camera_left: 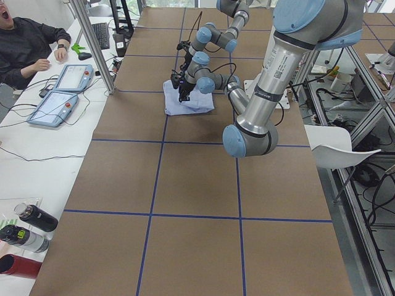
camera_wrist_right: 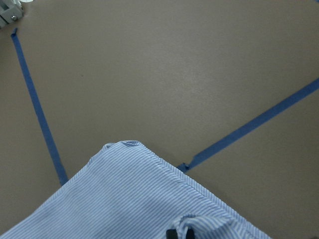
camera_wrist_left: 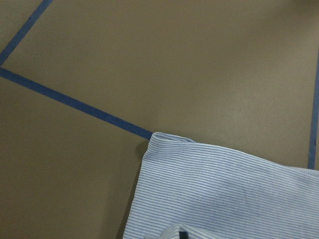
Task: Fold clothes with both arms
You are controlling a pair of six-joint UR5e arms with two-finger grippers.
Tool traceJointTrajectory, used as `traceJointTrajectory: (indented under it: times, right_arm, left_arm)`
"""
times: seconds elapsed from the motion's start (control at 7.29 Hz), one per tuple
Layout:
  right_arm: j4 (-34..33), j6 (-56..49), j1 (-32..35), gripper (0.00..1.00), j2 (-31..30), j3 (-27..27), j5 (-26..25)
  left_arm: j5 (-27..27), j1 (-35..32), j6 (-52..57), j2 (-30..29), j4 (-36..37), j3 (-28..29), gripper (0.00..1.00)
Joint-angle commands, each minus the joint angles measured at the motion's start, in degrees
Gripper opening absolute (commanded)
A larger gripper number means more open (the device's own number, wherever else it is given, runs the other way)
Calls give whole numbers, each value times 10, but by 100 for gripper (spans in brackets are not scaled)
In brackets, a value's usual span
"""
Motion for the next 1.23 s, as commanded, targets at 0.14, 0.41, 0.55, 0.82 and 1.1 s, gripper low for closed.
traceJointTrajectory:
  times: [0.14, 0.41, 0.55, 0.82, 1.1]
  right_arm:
    - [22, -35, 45, 100, 79, -100, 63]
    - [19, -66, 103, 100, 92, -100, 187]
    - [18, -66, 99, 100, 94, -100, 192]
    - [15, -116, 84, 100, 89, -96, 195]
    - [-83, -297, 130, 100, 83, -59, 233]
  left_arm:
    - [-8, -23, 13, -17, -56, 29, 86]
    - [-178, -91, 101, -14, -57, 21, 100]
    - [-209, -113, 159, -7, -56, 13, 100]
    - [-239, -142, 267, 34, -52, -13, 100]
    - [-290, -203, 414, 123, -36, -71, 100]
